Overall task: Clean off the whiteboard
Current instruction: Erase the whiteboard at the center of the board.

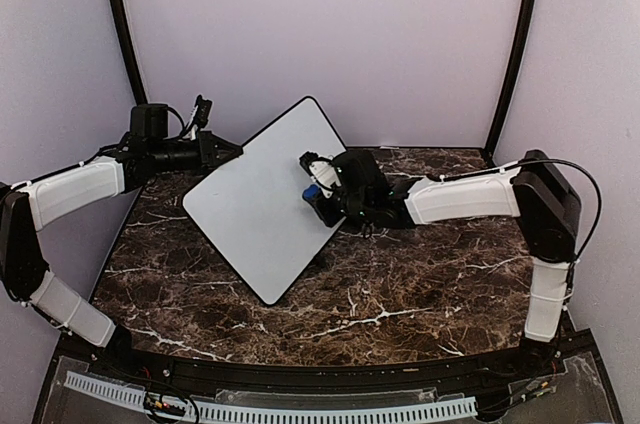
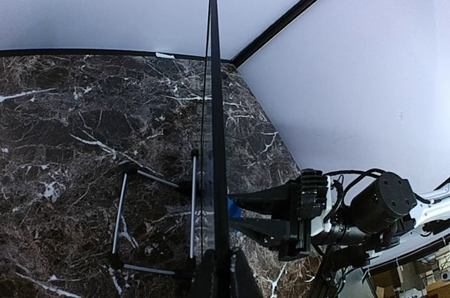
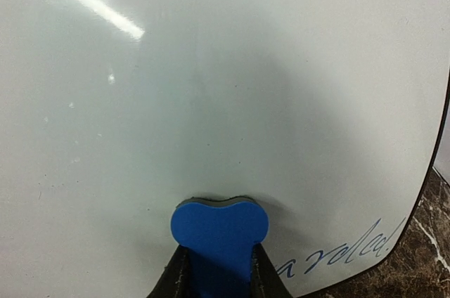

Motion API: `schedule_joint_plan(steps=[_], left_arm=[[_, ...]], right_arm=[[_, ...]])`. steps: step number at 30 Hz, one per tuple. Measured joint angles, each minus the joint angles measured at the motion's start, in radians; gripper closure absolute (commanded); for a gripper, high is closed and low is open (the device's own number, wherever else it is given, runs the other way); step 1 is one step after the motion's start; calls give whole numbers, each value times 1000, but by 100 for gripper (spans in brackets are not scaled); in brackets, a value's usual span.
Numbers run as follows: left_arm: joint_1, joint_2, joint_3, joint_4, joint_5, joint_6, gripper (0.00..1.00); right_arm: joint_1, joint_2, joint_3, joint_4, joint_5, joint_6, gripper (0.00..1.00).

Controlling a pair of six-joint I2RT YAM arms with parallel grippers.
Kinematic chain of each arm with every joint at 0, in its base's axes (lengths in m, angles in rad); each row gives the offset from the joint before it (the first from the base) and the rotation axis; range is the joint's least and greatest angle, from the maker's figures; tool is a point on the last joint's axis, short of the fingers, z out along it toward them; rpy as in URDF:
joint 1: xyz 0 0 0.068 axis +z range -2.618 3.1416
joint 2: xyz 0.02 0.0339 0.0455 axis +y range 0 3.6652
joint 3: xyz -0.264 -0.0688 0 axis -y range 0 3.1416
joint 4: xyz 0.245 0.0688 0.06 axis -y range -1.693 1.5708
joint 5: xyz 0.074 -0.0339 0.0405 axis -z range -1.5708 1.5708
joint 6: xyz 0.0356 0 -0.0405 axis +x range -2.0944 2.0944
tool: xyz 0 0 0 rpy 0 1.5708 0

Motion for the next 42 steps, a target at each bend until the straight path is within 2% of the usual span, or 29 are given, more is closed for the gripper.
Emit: schedule_joint_plan(steps=[6,17,24,28,34,38,42], left_arm=[[0,0,0,-4,-9,-1,100],[0,0,0,-5,-8,-5,100],[0,0,0,-5,-8,-5,100],[0,0,0,-5,-8,-5,100],[0,0,0,-2,0,-1,100],[0,0,0,-7,-6,-2,100],[0,0,0,-13,-16,-8,100]], right_arm=[[-7,6,-35,55,-22,5,79],[-12,-20,-255,116,-22,53,79],[-13,-20,-212,46,-21,43,79],[-20,-14,-117,-13,-19,24,79],[-42,6,17,8,-42,6,79],[-47,11,2,38,-59,9,79],[-47,1,-106,105,-70,34,79]])
